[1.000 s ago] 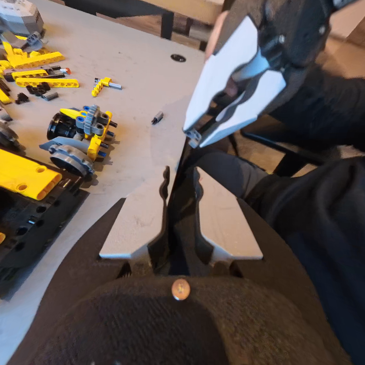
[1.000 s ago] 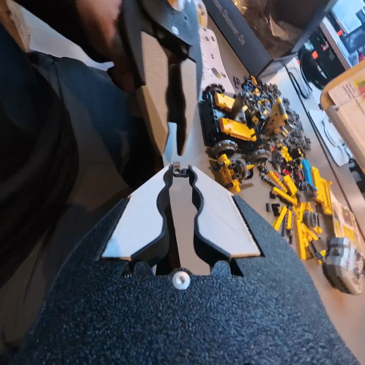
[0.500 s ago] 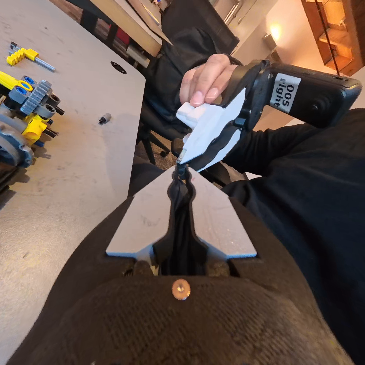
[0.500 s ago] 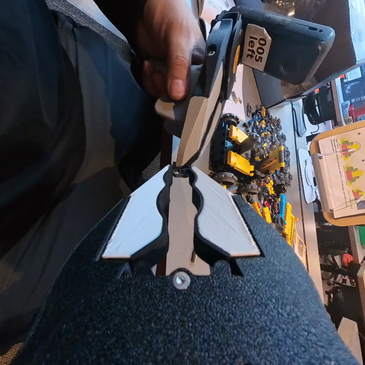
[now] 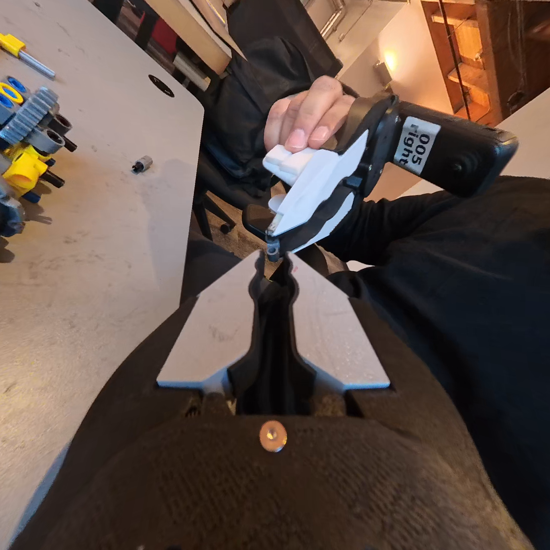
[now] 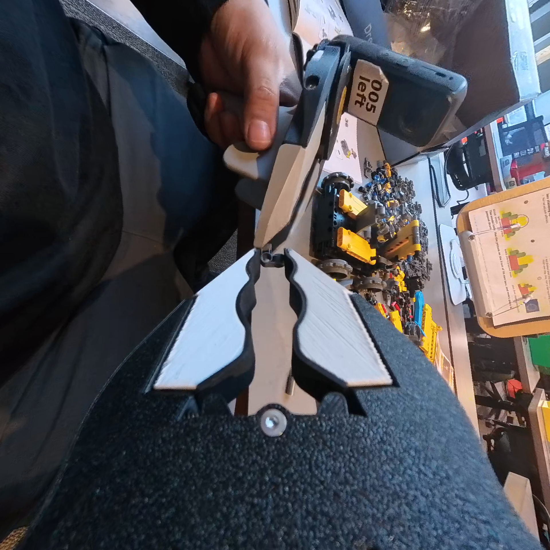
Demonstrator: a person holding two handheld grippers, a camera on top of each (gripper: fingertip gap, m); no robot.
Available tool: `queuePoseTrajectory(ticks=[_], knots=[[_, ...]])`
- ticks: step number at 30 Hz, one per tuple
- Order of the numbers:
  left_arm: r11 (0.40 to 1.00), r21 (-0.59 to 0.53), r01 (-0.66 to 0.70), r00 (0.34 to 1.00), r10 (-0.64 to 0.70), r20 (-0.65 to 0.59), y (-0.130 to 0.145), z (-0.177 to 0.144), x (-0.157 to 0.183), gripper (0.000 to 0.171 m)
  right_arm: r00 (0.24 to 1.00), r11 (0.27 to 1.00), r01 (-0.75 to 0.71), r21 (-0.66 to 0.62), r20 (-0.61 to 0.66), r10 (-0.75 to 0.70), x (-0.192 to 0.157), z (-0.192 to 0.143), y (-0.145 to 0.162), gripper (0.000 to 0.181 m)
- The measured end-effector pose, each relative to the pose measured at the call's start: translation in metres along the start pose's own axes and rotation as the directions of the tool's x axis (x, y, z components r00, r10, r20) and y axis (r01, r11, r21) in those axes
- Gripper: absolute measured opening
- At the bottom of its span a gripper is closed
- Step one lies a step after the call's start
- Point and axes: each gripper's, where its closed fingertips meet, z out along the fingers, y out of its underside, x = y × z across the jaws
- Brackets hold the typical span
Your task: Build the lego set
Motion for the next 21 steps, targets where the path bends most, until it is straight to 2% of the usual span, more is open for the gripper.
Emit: queuePoseTrajectory(ticks=[7,17,21], knots=[[0.999,0.019,-0.038,0.999,0.038,0.024,-0.002,-0.002,-0.001,0.006,0.999,1.0,-0.026,0.013,-0.027,0.026,0.002,0.001,0.001,0.016],[0.998,0.058,0.0,0.999,-0.003,0.047,-0.008,-0.005,-0.006,0.006,0.993,0.998,-0.06,0.019,-0.098,0.061,0.009,0.005,0.006,0.016],[0.998,0.06,-0.034,0.994,0.027,0.107,-0.01,-0.007,-0.012,0.007,0.988,0.998,-0.069,0.008,-0.139,0.069,0.012,0.008,0.01,0.016]])
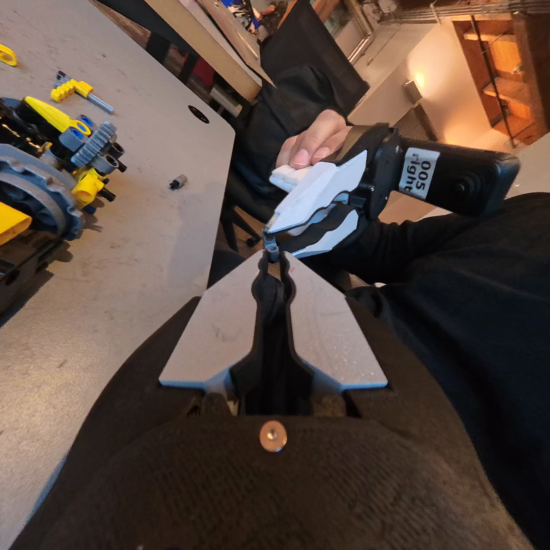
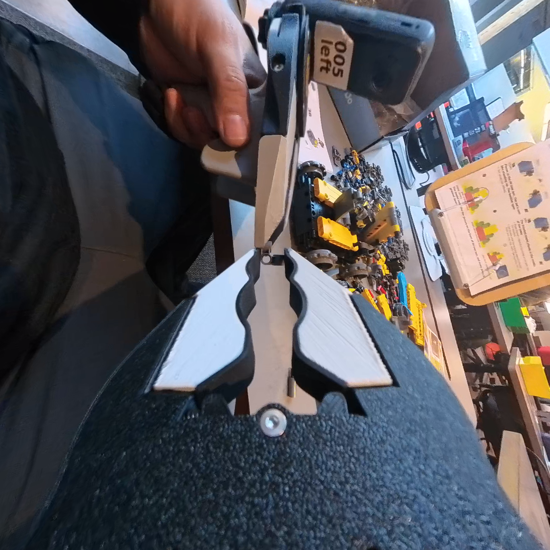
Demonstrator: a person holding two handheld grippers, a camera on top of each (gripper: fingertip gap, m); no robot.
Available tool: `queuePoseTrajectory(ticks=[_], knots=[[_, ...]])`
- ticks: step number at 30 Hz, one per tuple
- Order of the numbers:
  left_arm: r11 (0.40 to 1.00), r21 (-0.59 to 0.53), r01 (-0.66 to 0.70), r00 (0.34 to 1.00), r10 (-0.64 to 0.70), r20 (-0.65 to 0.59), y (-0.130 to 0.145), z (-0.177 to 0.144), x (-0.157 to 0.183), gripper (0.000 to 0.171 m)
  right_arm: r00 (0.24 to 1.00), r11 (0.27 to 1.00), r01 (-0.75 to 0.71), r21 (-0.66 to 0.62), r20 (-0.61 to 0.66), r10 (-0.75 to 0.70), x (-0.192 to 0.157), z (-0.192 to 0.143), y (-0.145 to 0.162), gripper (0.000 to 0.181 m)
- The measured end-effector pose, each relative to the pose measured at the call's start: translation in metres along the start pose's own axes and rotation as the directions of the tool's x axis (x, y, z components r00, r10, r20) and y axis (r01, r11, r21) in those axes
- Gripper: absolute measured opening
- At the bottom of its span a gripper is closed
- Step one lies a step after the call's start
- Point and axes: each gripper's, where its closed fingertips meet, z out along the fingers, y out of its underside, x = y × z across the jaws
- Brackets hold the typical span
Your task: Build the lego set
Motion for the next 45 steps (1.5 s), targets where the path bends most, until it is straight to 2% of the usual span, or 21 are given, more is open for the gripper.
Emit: queuePoseTrajectory(ticks=[3,8,12,15,21,24,27,34,37,41,45], knots=[[0.998,-0.024,-0.051,0.995,0.052,0.08,0.0,-0.002,-0.008,0.007,0.999,0.999,-0.035,-0.005,-0.032,0.035,0.001,0.006,0.005,0.016],[0.976,-0.179,-0.121,0.956,0.163,0.244,0.015,-0.008,-0.032,0.006,0.998,0.996,-0.066,-0.057,-0.017,0.065,-0.013,0.023,0.021,0.017],[0.941,-0.296,-0.167,0.912,0.261,0.317,0.026,-0.011,-0.043,0.006,0.996,0.995,-0.083,-0.058,0.011,0.084,-0.02,0.027,0.023,0.016],[0.925,-0.325,-0.196,0.899,0.302,0.318,0.029,-0.007,-0.044,0.006,0.992,0.991,-0.123,-0.047,0.027,0.124,-0.021,0.026,0.025,0.016],[0.921,-0.308,-0.239,0.891,0.334,0.308,0.029,-0.003,-0.042,0.006,0.963,0.965,-0.261,0.014,0.078,0.259,-0.017,0.023,0.024,0.016],[0.918,-0.287,-0.272,0.886,0.355,0.297,0.026,-0.003,-0.038,0.006,0.906,0.912,-0.404,0.066,0.163,0.39,-0.016,0.019,0.021,0.017],[0.916,-0.263,-0.303,0.881,0.374,0.29,0.023,-0.002,-0.035,0.006,0.861,0.864,-0.495,0.098,0.188,0.472,-0.01,0.017,0.023,0.018],[0.915,-0.184,-0.36,0.873,0.4,0.278,0.013,0.0,-0.027,0.006,0.83,0.829,-0.546,0.12,0.211,0.516,-0.009,0.013,0.024,0.018],[0.927,-0.106,-0.359,0.888,0.374,0.268,0.004,0.0,-0.021,0.006,0.808,0.801,-0.58,0.149,0.237,0.54,-0.007,0.009,0.02,0.018],[0.932,0.023,-0.363,0.914,0.351,0.202,-0.005,-0.001,-0.008,0.006,0.747,0.725,-0.657,0.207,0.307,0.589,-0.002,0.001,0.01,0.017],[0.916,0.076,-0.394,0.912,0.38,0.152,-0.007,-0.003,0.004,0.006,0.685,0.645,-0.723,0.248,0.379,0.623,0.004,-0.006,0.0,0.015]])
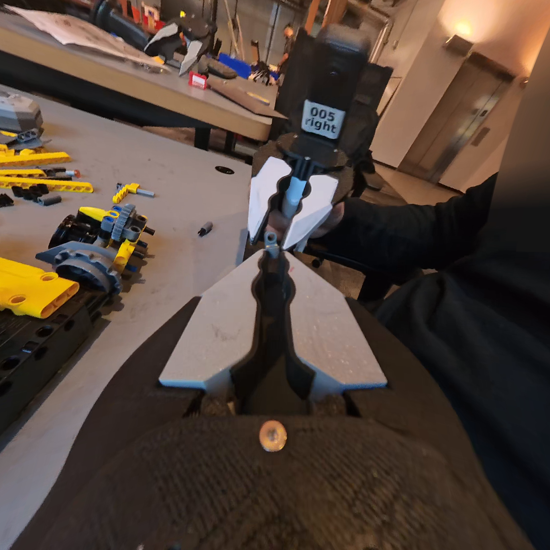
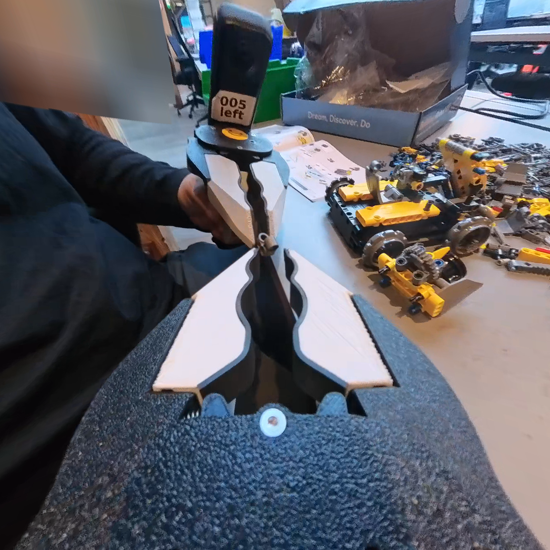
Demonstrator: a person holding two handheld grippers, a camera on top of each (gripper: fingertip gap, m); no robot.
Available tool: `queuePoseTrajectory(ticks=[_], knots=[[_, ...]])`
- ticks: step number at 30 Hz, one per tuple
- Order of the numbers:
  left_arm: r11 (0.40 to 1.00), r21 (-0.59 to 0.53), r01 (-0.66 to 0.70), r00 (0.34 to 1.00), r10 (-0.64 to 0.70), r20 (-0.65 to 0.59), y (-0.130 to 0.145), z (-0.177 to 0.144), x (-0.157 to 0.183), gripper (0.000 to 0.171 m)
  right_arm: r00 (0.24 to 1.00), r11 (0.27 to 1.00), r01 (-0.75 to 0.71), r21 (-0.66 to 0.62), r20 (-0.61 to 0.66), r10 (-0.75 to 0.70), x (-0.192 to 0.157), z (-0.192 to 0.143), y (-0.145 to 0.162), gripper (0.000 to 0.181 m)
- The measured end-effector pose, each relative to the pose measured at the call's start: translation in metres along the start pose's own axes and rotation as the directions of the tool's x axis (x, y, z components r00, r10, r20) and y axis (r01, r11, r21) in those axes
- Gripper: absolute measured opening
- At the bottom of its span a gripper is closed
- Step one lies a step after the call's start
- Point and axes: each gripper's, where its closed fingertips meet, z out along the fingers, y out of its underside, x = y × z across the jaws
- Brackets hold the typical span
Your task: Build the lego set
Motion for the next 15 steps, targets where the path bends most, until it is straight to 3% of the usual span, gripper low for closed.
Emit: queuePoseTrajectory(ticks=[6,15], knots=[[0.998,0.06,0.001,0.999,0.001,-0.041,-0.0083,-0.002,0.0055,0.006,0.998,0.998,-0.031,0.055,0.048,0.029,-0.0071,-0.0019,-0.0092,0.009],[0.999,0.05,0.017,0.999,-0.015,-0.044,-0.0067,-0.0009,0.0047,0.006,0.996,0.994,-0.077,0.074,0.056,0.072,-0.0045,0.0001,-0.0104,0.008]])
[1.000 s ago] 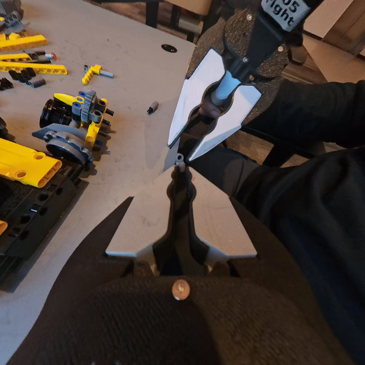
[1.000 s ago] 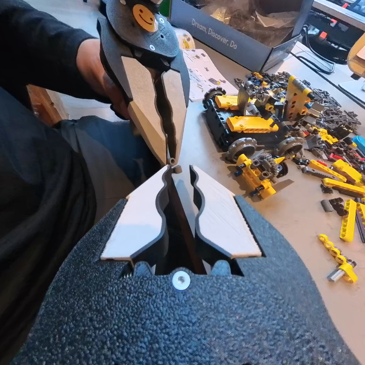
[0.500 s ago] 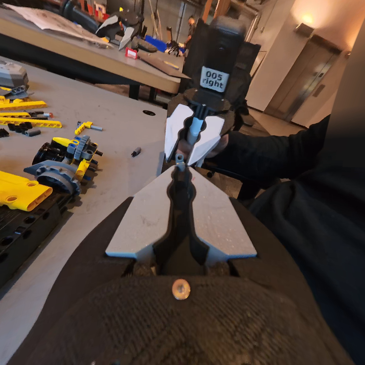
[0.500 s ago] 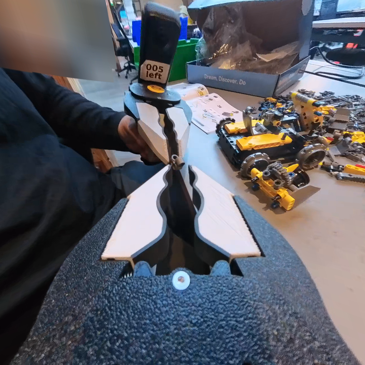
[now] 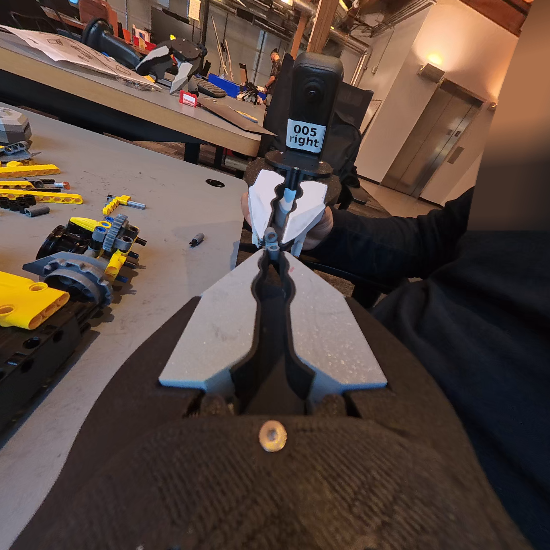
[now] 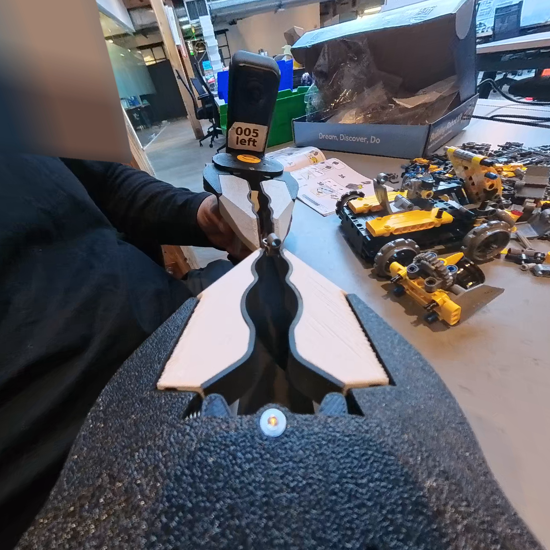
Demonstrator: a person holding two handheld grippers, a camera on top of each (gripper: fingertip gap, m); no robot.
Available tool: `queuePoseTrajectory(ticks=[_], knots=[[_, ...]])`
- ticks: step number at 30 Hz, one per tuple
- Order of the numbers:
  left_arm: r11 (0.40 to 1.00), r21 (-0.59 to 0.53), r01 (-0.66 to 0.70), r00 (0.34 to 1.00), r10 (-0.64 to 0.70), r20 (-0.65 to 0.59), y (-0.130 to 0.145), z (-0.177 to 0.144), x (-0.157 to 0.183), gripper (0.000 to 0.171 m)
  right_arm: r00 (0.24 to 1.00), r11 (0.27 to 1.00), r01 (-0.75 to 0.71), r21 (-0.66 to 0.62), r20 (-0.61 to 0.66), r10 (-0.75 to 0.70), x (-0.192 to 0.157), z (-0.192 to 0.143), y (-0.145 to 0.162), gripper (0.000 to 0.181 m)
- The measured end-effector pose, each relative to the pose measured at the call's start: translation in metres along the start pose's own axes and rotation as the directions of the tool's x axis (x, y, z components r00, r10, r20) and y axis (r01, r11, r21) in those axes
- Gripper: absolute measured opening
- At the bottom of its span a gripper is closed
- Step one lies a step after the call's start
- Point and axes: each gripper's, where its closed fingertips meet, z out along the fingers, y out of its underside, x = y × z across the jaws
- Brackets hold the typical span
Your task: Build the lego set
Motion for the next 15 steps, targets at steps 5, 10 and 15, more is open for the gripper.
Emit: queuePoseTrajectory(ticks=[5,10,15], knots=[[1.0,0.001,0.008,1.0,-0.008,-0.009,0.0002,0.0,0.0011,0.007,1.0,0.999,-0.027,0.023,0.014,0.027,-0.0006,0.0014,-0.0023,0.008],[0.999,0.012,0.044,0.998,-0.044,-0.04,-0.0005,0.0005,0.0038,0.006,0.999,0.998,-0.043,0.045,0.033,0.042,-0.0032,0.0023,-0.0046,0.008],[0.999,-0.007,0.052,0.998,-0.052,-0.034,0.0037,0.0042,0.0039,0.006,0.998,0.998,-0.042,0.047,0.038,0.04,-0.0031,0.0014,-0.0043,0.007]])
